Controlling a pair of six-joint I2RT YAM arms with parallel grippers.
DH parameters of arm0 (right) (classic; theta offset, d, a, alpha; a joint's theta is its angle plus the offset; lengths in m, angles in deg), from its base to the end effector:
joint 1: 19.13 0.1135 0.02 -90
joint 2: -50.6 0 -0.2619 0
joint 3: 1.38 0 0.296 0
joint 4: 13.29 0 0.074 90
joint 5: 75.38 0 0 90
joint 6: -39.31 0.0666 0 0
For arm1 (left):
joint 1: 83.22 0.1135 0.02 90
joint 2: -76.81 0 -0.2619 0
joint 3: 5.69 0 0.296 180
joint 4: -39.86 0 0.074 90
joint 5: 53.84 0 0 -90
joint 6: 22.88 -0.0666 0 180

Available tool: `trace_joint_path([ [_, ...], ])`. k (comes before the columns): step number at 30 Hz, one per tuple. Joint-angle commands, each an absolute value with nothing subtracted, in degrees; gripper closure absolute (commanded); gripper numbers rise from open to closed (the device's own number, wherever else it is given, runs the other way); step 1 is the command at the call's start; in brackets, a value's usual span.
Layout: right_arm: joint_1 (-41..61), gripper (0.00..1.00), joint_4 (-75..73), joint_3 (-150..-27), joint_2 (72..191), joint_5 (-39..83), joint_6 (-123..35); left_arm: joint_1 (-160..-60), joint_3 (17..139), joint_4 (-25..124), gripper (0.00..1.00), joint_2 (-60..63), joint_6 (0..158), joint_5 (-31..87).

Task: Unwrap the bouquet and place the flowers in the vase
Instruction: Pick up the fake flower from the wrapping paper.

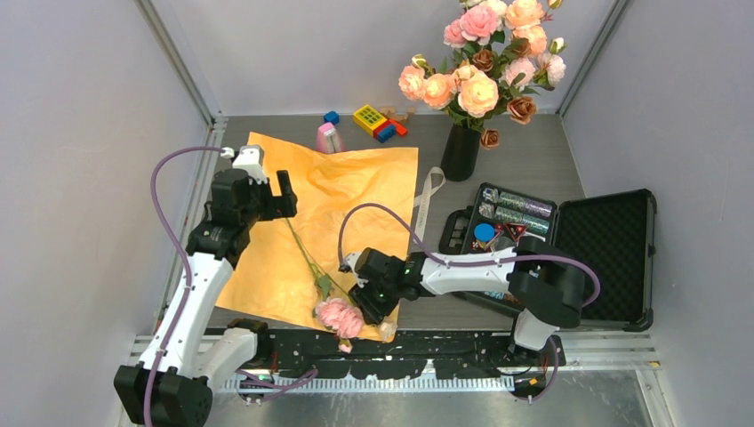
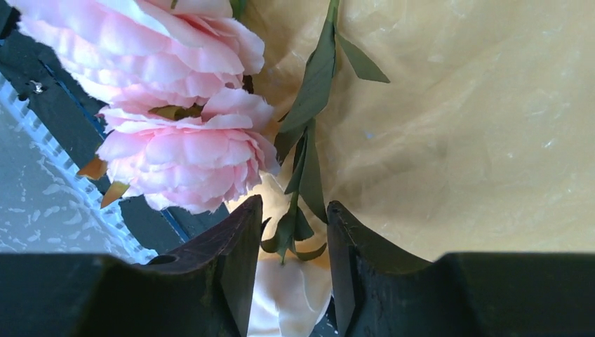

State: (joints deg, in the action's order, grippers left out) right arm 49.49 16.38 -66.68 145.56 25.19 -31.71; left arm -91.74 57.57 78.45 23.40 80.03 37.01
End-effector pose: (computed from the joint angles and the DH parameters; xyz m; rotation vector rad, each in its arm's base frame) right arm 0.1239 0.3499 0.1080 -1.2365 2.5047 0.7164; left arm 0.2759 -0.0403 0.3068 -0.0888 2.0774 -0.2137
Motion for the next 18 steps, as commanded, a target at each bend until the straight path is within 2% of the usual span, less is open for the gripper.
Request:
trace_joint_path([
  [1,49.69,0.57,14.89,-69.14,147.25,26.84,-33.1,-91.84,57.77,77.03,0.02,23.18,79.72,36.43],
  [4,49.69,0.73,15.41,-69.34,147.53,26.32,-33.24,-91.88,57.77,77.05,0.02,22.98,79.69,36.37],
  [5,49.69,0.82,16.02,-69.55,147.53,25.83,-33.36,-91.92,57.73,77.04,0.02,22.95,79.69,36.42],
  [7,49.69,0.91,17.32,-69.88,147.16,25.37,-33.71,-91.99,57.69,76.9,0.02,22.99,79.86,34.64],
  [9,49.69,0.96,19.29,-70.31,146.05,24.58,-34.26,-92.28,57.52,76.5,0.02,22.81,79.53,33.34],
  [13,49.14,1.0,26.84,-72.44,142.1,20.94,-35.96,-94.58,56.76,75.52,0.01,22.95,76.57,30.13],
  [18,44.12,1.0,38.1,-76.06,136.36,23.26,-38.23,-99.01,55.22,73.63,0.01,24.94,71.9,26.08],
])
